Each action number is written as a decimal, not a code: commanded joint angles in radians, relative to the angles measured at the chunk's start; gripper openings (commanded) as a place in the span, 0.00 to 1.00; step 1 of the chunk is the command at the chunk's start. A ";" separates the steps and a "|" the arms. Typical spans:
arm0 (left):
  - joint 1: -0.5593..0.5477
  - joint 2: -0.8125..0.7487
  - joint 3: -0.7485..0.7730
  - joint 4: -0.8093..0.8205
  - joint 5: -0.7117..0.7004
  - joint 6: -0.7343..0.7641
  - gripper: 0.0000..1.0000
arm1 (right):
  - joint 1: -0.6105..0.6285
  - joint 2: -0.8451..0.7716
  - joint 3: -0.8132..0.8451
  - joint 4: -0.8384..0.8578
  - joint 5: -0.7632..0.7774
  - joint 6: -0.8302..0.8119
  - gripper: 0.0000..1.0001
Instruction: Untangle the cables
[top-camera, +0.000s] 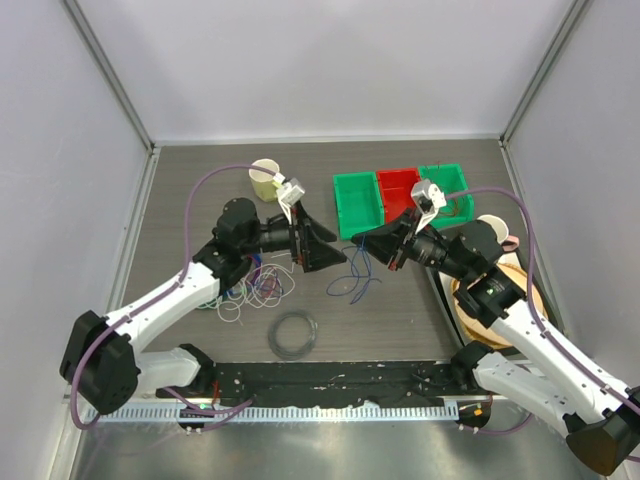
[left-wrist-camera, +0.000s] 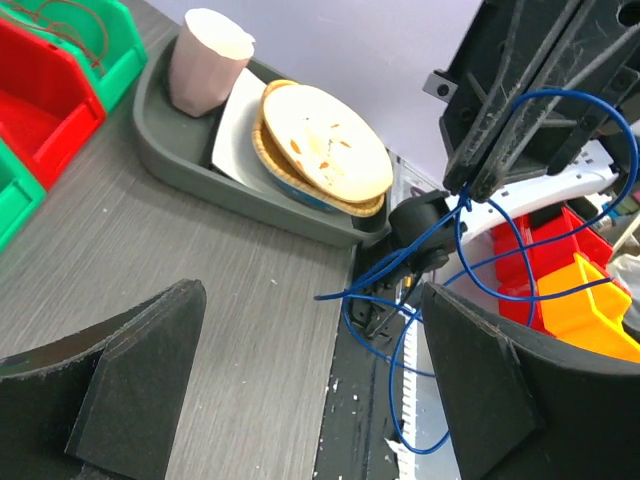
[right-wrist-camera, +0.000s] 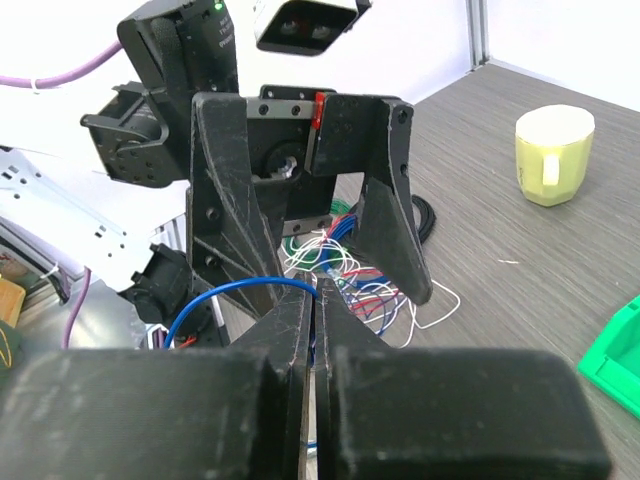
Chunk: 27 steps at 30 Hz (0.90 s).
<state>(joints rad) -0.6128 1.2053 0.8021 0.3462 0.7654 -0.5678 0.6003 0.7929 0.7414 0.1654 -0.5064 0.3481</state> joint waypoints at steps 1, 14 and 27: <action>-0.039 0.026 0.042 0.085 0.028 0.040 0.91 | 0.004 0.006 0.038 0.085 -0.027 0.046 0.01; -0.076 0.002 0.046 -0.033 -0.315 0.022 0.00 | 0.004 -0.072 0.049 -0.071 0.356 0.026 0.01; -0.016 -0.308 -0.052 -0.613 -1.162 -0.049 0.00 | 0.003 -0.228 0.044 -0.466 1.345 -0.021 0.01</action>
<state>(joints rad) -0.6537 0.9634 0.7403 -0.0910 -0.1150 -0.5766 0.6022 0.5838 0.7544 -0.2485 0.6037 0.3496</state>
